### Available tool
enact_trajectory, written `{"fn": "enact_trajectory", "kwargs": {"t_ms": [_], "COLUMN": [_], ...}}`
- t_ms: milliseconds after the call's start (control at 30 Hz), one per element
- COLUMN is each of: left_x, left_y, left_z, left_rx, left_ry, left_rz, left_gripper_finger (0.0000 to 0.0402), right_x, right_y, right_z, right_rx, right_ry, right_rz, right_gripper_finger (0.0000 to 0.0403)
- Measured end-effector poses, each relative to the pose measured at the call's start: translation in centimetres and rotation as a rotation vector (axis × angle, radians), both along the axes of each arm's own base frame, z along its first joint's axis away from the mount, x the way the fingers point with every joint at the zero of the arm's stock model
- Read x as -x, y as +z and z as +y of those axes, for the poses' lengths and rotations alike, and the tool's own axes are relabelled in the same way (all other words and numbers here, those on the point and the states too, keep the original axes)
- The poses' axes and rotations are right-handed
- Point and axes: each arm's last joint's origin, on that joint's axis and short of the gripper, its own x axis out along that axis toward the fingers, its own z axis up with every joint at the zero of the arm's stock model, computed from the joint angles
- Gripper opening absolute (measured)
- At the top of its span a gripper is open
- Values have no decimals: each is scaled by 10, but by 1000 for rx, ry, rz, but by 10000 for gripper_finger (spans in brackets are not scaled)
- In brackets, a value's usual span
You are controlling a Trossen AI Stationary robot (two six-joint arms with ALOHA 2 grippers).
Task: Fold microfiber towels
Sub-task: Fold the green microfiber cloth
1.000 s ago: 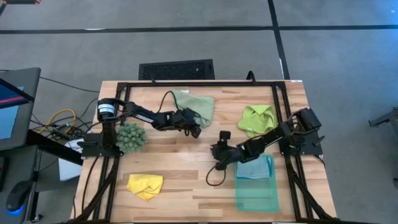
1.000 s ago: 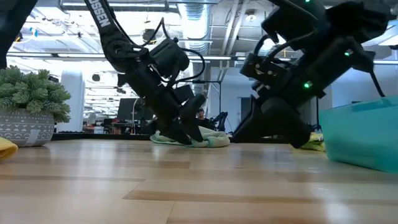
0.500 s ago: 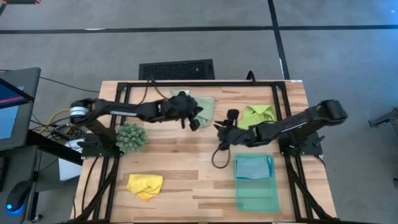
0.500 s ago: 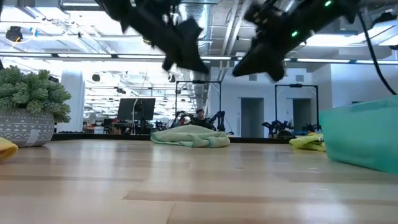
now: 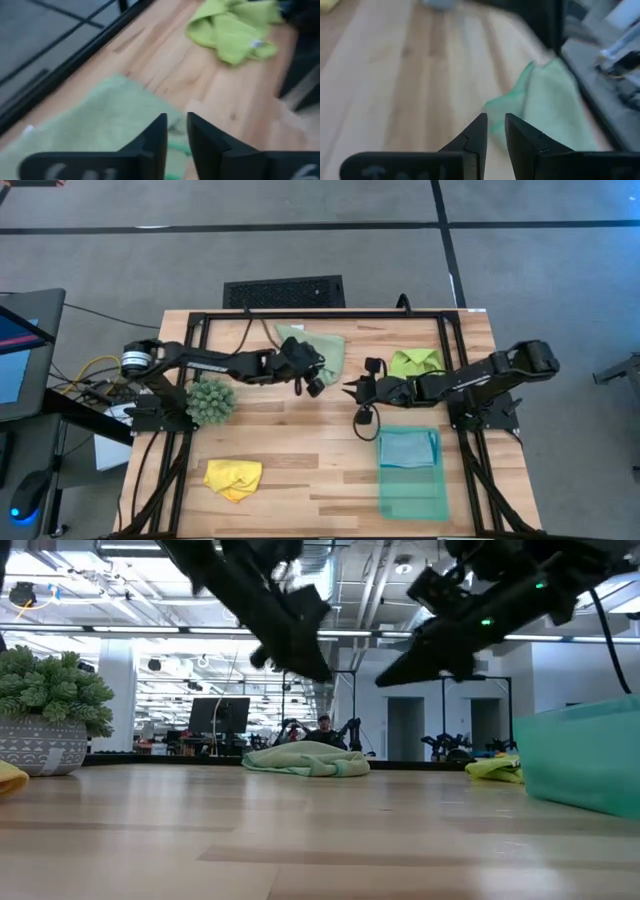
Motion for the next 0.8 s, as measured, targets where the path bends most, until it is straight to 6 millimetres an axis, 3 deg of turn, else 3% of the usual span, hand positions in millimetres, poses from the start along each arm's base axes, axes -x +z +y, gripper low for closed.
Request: {"fn": "enact_trajectory", "kwargs": {"t_ms": [200,333,567,800], "left_x": [-4,-5,-6,-12], "left_y": [-38,-63,-96,-102], "left_z": [31,47,63,61], "left_rx": [172,277,432,499], "left_ry": [119,153,149,65], "left_rz": [57,93,133,106], "left_gripper_finger": [152,182,173,133], "right_x": [-2,-1,-2,-2], "right_y": [-8,-10,-6,-7], "right_z": [-7,-8,-8,-8], "right_rx": [25,29,74,73], "right_ry": [-28,-32,-31,-31], "right_rz": [42,64,36,46], "right_gripper_finger": [91,91,91,91]}}
